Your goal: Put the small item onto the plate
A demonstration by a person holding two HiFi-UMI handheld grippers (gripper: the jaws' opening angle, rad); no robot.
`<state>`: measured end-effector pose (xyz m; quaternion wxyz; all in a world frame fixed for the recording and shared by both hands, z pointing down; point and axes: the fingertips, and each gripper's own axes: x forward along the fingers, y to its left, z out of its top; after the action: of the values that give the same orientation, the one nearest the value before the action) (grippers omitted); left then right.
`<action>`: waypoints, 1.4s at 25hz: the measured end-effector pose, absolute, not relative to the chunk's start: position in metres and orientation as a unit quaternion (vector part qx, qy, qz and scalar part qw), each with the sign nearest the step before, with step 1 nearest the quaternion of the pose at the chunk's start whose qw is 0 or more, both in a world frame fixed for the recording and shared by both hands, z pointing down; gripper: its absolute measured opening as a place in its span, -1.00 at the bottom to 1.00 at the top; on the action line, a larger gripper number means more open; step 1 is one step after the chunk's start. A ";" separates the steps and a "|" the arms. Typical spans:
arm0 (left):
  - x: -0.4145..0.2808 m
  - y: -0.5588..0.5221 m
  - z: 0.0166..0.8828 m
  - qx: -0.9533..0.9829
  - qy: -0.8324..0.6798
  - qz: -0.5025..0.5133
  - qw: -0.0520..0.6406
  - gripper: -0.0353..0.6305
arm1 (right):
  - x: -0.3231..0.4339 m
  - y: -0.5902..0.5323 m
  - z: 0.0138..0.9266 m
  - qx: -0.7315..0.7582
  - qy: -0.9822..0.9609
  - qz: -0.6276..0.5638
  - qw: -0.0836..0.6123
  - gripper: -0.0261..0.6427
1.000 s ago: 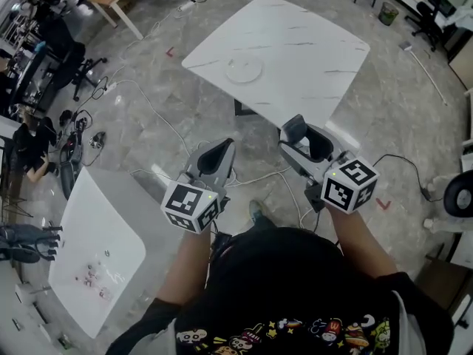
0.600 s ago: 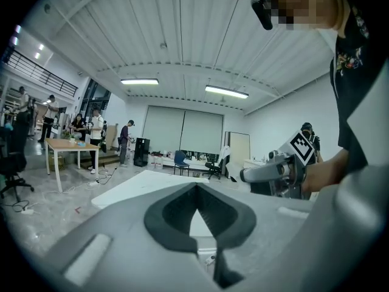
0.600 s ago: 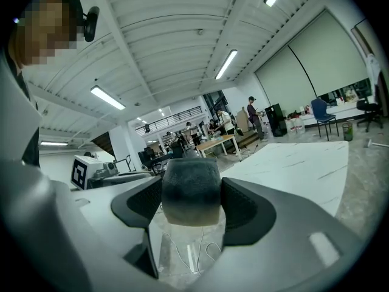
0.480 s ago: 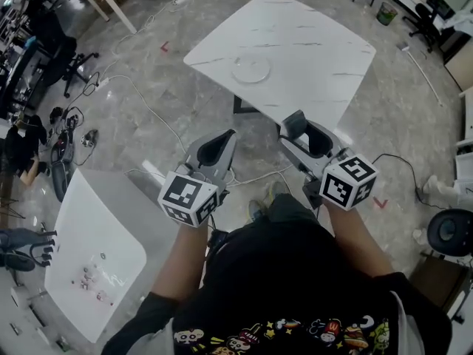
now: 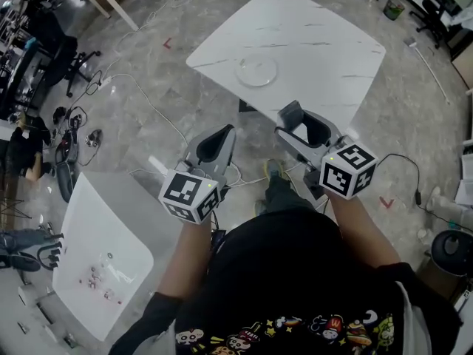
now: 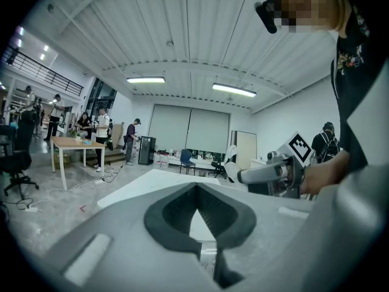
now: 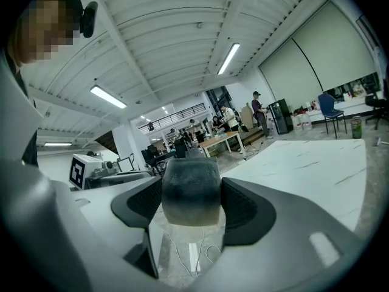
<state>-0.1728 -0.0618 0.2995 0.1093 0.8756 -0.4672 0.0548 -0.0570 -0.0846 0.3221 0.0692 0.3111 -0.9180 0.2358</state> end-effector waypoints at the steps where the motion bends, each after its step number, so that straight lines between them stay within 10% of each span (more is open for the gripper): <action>1: -0.173 -0.068 0.300 0.875 -0.469 0.056 0.109 -0.89 | -0.058 -0.091 0.324 0.309 -0.919 0.236 0.071 0.07; 35: -0.161 -0.233 0.431 0.822 -0.523 0.085 0.211 -0.89 | -0.096 -0.323 0.489 0.239 -0.928 0.197 0.209 0.07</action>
<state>-0.1606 -0.2333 0.4306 0.2110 0.8216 -0.5227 0.0850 -0.0958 -0.3230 0.4887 0.2092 0.2387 -0.9276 0.1970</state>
